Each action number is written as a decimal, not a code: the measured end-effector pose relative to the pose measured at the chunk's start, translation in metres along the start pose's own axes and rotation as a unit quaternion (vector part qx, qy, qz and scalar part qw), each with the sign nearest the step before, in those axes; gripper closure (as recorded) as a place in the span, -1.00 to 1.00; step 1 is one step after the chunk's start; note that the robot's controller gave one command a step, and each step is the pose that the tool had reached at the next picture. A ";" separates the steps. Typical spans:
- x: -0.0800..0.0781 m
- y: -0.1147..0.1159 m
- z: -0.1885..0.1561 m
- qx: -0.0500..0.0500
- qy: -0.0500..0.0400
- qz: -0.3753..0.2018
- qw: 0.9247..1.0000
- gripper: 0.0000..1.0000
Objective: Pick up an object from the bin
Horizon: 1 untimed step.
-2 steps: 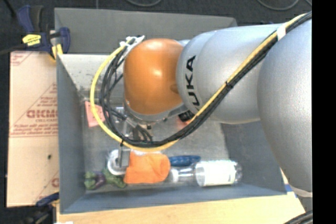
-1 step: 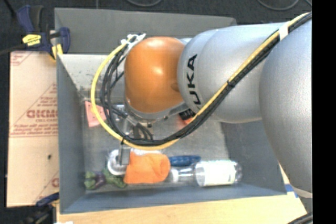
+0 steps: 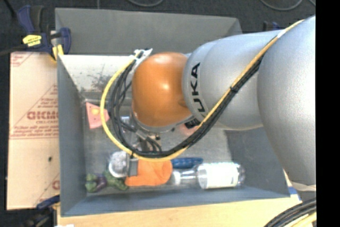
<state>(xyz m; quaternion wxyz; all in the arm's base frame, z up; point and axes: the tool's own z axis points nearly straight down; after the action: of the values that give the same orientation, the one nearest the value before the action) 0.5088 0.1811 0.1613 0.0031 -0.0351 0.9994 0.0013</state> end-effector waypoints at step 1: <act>-0.001 -0.016 0.037 0.000 0.002 0.015 1.000 -1.00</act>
Offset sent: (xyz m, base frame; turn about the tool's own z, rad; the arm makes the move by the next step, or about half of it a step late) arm -0.0031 -0.0308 -0.0913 -0.1559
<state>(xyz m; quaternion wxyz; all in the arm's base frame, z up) 0.5107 0.1652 0.1245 0.0015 -0.0201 0.9998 0.0012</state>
